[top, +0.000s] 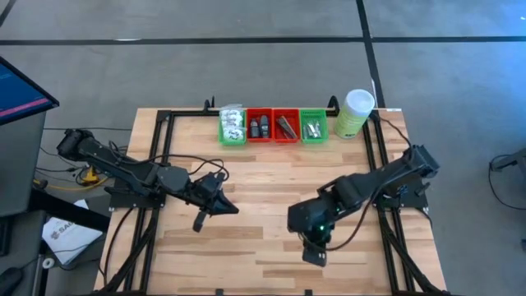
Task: Pick & Place Travel size toiletries
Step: Return to Home Position
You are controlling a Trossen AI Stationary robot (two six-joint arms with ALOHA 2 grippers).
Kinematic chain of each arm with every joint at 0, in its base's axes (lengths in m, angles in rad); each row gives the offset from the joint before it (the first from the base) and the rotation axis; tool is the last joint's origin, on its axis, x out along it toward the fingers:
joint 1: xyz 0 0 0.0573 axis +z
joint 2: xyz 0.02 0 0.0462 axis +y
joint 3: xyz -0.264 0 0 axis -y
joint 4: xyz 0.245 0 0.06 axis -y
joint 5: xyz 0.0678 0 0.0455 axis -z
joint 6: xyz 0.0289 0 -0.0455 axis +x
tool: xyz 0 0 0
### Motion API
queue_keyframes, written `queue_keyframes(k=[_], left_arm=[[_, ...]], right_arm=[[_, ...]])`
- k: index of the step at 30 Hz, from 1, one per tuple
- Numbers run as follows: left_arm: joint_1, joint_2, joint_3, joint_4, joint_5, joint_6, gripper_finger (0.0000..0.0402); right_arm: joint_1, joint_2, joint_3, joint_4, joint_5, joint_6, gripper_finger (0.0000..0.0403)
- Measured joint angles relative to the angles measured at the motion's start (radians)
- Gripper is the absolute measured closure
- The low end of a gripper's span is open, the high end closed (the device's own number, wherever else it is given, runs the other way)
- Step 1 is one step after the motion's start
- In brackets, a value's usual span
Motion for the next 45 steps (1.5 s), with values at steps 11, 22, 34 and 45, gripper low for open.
queue_keyframes(k=[11,22,34,45], left_arm=[[0.0,0.0,0.0,0.001,-0.101,0.002,0.0401],[0.0,0.0,0.0,0.001,-0.203,0.003,0.0401],[0.0,-0.001,0.0,0.007,-0.277,0.0,0.0401],[0.032,-0.001,0.0,0.007,-0.276,-0.03,0.0401]], right_arm=[[-0.074,-0.014,0.003,-0.007,0.171,-0.182,0.0403],[-0.123,-0.014,-0.007,-0.157,0.341,-0.33,0.0403],[-0.181,-0.014,-0.007,-0.194,0.157,-0.329,0.0403],[-0.214,-0.035,-0.006,-0.174,0.367,-0.433,0.0403]])
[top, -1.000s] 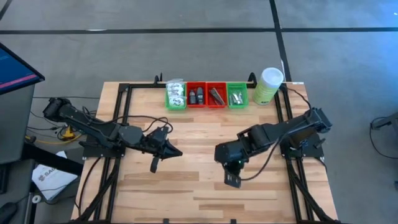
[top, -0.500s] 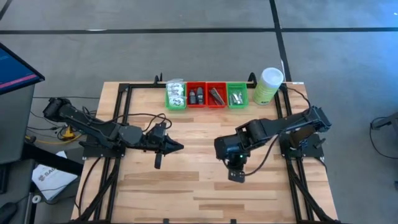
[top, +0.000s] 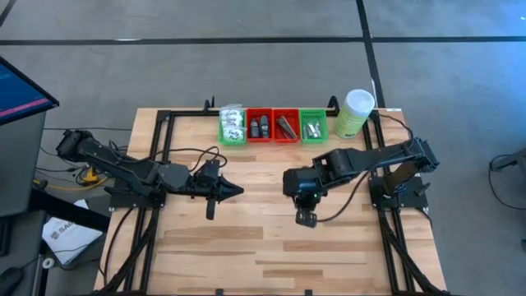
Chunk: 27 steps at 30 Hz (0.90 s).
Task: Pick & Place Travel size toiletries
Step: Return to Home Position
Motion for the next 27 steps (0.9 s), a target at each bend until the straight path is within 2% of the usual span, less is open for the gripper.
queue_keyframes(k=[4,9,11,18,27], left_arm=[[0.021,0.0,0.0,0.001,0.0,0.0,0.0401],[0.052,0.0,0.0,0.002,0.0,-0.001,0.0401],[0.062,0.0,0.0,0.003,0.0,-0.001,0.0401],[0.101,0.0,0.0,0.007,0.0,-0.022,0.0401],[0.145,0.0,0.0,0.007,0.0,-0.022,0.0401]], right_arm=[[0.015,-0.04,0.0,0.009,0.099,-0.075,0.0403],[0.015,-0.109,-0.004,0.002,0.147,-0.154,0.0403],[0.014,-0.157,-0.044,0.028,0.165,-0.167,0.0403],[0.004,-0.435,-0.407,0.234,0.158,-0.083,0.0403],[-0.062,-0.772,-0.793,0.423,0.169,-0.086,0.0403]])
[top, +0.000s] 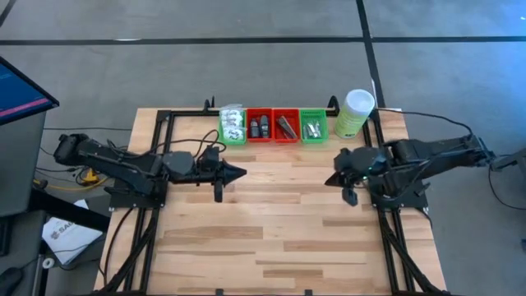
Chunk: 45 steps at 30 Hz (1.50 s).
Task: Pick & Place Travel size toiletries
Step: Return to Home Position
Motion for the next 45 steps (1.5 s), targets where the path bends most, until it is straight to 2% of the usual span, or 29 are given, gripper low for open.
queue_keyframes(k=[9,12,17,21,26,30,35,40,45], left_arm=[[0.029,0.0,0.0,-0.001,-0.004,0.001,0.0401],[0.043,0.0,0.0,-0.001,-0.005,0.001,0.0401],[0.08,0.0,0.0,-0.001,-0.006,0.002,0.0401],[0.117,0.0,0.0,-0.001,-0.009,0.003,0.0401],[0.168,0.0,0.0,-0.001,-0.009,0.003,0.0401],[0.194,0.0,0.0,-0.001,-0.009,0.008,0.0401],[0.209,0.0,0.0,-0.002,-0.008,0.029,0.0401],[0.211,0.0,0.0,-0.01,-0.007,0.032,0.0401],[0.214,0.001,0.0,-0.013,-0.004,0.056,0.0401]], right_arm=[[-0.076,-0.319,-0.318,0.227,0.04,0.006,0.0403],[-0.113,-0.417,-0.391,0.25,0.039,0.026,0.0403],[-0.176,-0.579,-0.474,0.257,0.059,0.047,0.0403],[-0.224,-0.683,-0.486,0.285,0.105,0.053,0.0403],[-0.274,-0.776,-0.487,0.281,0.189,0.051,0.0403],[-0.305,-0.84,-0.514,0.284,0.193,0.046,0.0403],[-0.333,-0.919,-0.613,0.354,0.193,0.107,0.0403],[-0.345,-0.913,-0.697,0.442,0.193,0.139,0.0403],[-0.345,-0.918,-0.747,0.449,0.2,0.142,0.0403]])
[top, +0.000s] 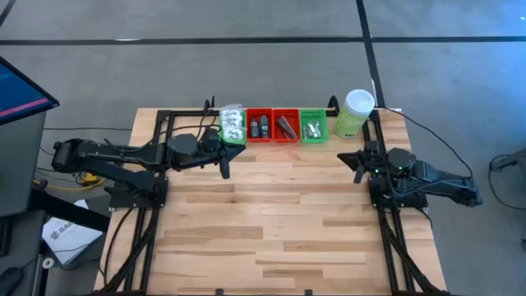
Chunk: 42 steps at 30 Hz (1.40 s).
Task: Pick & Place Travel size toiletries
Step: Return to Home Position
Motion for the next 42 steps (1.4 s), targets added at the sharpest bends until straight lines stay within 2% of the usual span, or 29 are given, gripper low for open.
queue_keyframes(k=[8,15,16,22,29,34,37,42], left_arm=[[0.0,0.0,0.0,-0.003,0.0,0.0,0.0401],[0.0,0.0,0.0,-0.004,0.011,0.0,0.0401],[0.0,0.0,0.0,-0.004,0.011,0.0,0.0401],[0.0,0.0,0.0,-0.004,0.011,0.0,0.0401],[0.0,0.0,0.0,-0.004,0.013,0.002,0.0401],[0.009,-0.004,-0.004,0.002,0.129,0.1,0.0401],[0.028,-0.021,-0.05,-0.007,0.161,0.073,0.0401],[0.06,-0.102,-0.168,-0.002,0.158,0.026,0.0401]], right_arm=[[0.009,-0.001,-0.06,0.013,-0.007,0.001,0.0403],[0.032,0.008,-0.179,0.385,-0.019,-0.011,0.0403],[0.035,0.008,-0.183,0.395,-0.018,-0.014,0.0403],[0.035,0.025,-0.183,0.396,-0.019,-0.02,0.0403],[0.036,0.029,-0.183,0.395,-0.019,0.108,0.0403],[0.043,0.029,-0.183,0.395,-0.02,0.118,0.0403],[0.042,0.029,-0.183,0.395,-0.023,0.12,0.0403],[0.042,0.029,-0.184,0.395,-0.023,0.12,0.0403]])
